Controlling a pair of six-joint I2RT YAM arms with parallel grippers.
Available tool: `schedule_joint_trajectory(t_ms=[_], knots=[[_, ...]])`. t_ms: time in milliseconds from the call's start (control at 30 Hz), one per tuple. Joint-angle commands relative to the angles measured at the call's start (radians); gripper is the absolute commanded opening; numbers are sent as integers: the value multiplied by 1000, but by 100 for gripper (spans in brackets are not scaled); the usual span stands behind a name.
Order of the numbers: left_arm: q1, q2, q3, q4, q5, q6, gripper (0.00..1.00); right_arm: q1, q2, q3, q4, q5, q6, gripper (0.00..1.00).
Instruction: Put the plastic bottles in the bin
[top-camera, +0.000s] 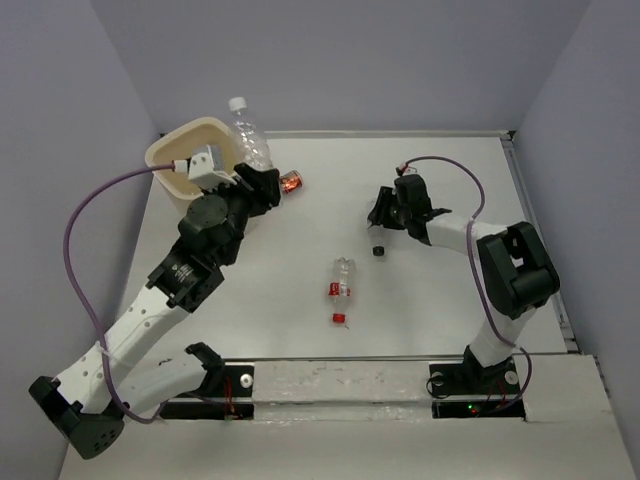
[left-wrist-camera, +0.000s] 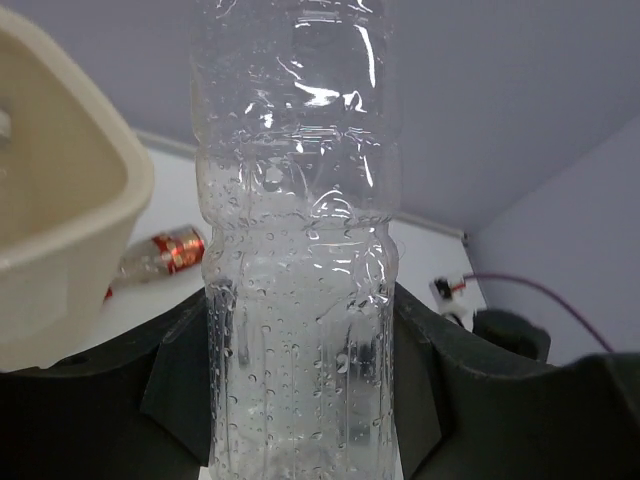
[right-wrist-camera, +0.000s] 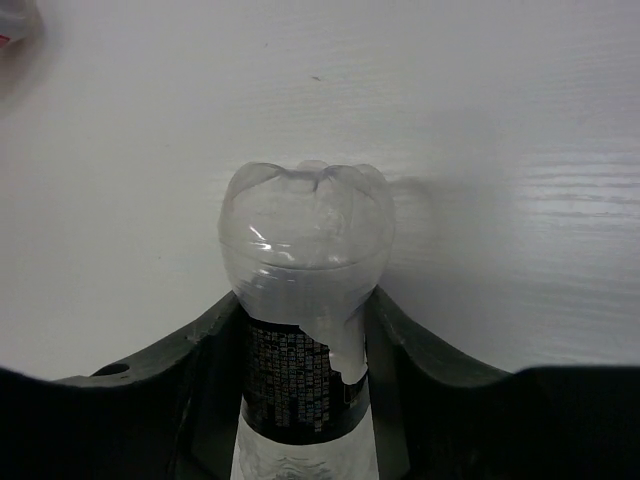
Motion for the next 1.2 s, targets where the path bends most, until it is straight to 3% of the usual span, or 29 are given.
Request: schedule_joint_trajectory(t_ms=[0,133,333,433,467,500,600,800,900,1167], knots=[[125,89,211,45,-108,136,43,-7,-144,-36,60,44,-12,35],[307,215,300,36,-75,129,46,-7,-270,-69,68,44,-32,33],[457,310,316,47,-83,121,50,13,-428,-41,97,-48,-34,29],[493,350,322,26,-68,124,79,78,-433,41,86,-48,-51,29],[498,349,324,12,-66,126,97,101,-426,98,83,-39,-66,29],[498,341,320,9,-62,129,99,127,-417,129,82,-32,-78,29],[498,262,307,9,9,135,99,235,-333,270,65,-28,-109,29],[498,119,284,-83,151,132,99,328,-175,546,48,-35,-132,28],[498,-20,193,-134,234,126,99,366,-65,730,39,-42,-155,28],[498,-285,60,-264,233,101,99,440,348,1300,37,-51,-181,27]])
